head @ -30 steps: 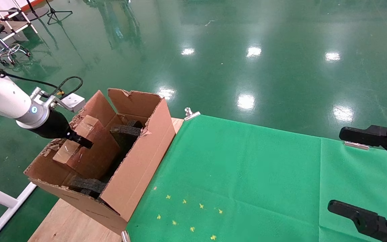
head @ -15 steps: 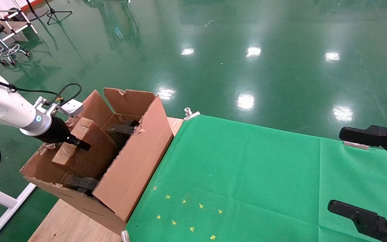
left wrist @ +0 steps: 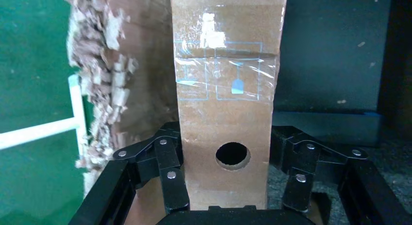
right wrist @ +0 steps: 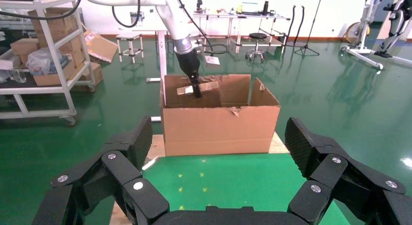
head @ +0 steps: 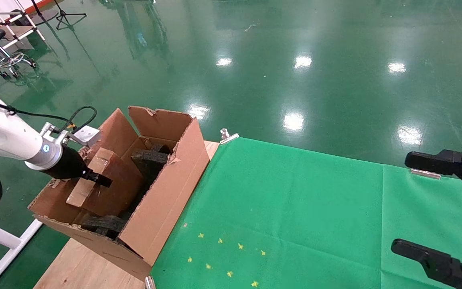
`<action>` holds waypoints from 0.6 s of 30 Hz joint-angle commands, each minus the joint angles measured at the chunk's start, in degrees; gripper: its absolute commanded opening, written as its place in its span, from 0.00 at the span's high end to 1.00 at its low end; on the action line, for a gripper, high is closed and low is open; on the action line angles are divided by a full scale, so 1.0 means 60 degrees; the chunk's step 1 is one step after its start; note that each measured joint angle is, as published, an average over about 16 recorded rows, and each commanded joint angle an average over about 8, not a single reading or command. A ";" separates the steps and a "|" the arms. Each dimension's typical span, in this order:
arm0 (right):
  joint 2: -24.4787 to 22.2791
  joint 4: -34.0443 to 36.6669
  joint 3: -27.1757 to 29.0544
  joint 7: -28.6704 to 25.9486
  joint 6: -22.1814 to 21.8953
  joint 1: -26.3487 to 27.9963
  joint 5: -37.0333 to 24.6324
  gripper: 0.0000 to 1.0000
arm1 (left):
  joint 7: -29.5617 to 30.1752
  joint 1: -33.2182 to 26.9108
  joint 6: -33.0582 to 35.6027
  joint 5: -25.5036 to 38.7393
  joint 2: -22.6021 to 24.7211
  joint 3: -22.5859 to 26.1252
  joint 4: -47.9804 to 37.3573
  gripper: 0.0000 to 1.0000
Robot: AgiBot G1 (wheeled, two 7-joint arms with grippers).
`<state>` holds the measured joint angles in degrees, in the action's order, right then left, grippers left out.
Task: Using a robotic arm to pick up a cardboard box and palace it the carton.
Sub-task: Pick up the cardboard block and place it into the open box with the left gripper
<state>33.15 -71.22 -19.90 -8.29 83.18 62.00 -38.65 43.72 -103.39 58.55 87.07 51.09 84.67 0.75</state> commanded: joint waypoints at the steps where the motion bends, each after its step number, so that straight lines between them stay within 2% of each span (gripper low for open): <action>1: 0.0000 0.0000 0.0000 0.0000 0.0000 0.0000 0.0000 0.00 | -0.0002 0.0087 0.0079 -0.0073 -0.0029 -0.0049 -0.0026 1.00; 5: 0.0000 0.0000 0.0000 0.0000 0.0000 0.0000 0.0000 0.00 | 0.0011 0.0253 -0.0069 -0.0251 -0.0084 -0.0172 -0.0060 1.00; 6: 0.0000 0.0000 0.0000 0.0000 0.0000 0.0000 0.0000 0.00 | 0.0013 0.0277 -0.0112 -0.0294 -0.0095 -0.0202 -0.0063 0.94; 13: 0.0000 0.0001 0.0001 0.0000 -0.0002 -0.0002 0.0000 0.00 | -0.0033 0.0354 -0.0353 -0.0517 -0.0167 -0.0365 -0.0075 0.07; 14: -0.0001 0.0002 0.0001 0.0001 -0.0002 -0.0002 0.0000 0.00 | -0.0039 0.0362 -0.0371 -0.0532 -0.0174 -0.0376 -0.0077 0.00; 18: -0.0001 0.0002 0.0001 0.0001 -0.0002 -0.0002 0.0001 0.00 | -0.0040 0.0366 -0.0394 -0.0550 -0.0179 -0.0384 -0.0072 0.00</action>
<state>33.15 -71.21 -19.89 -8.29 83.17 61.99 -38.65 43.51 -101.24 56.31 83.87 50.05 82.43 0.32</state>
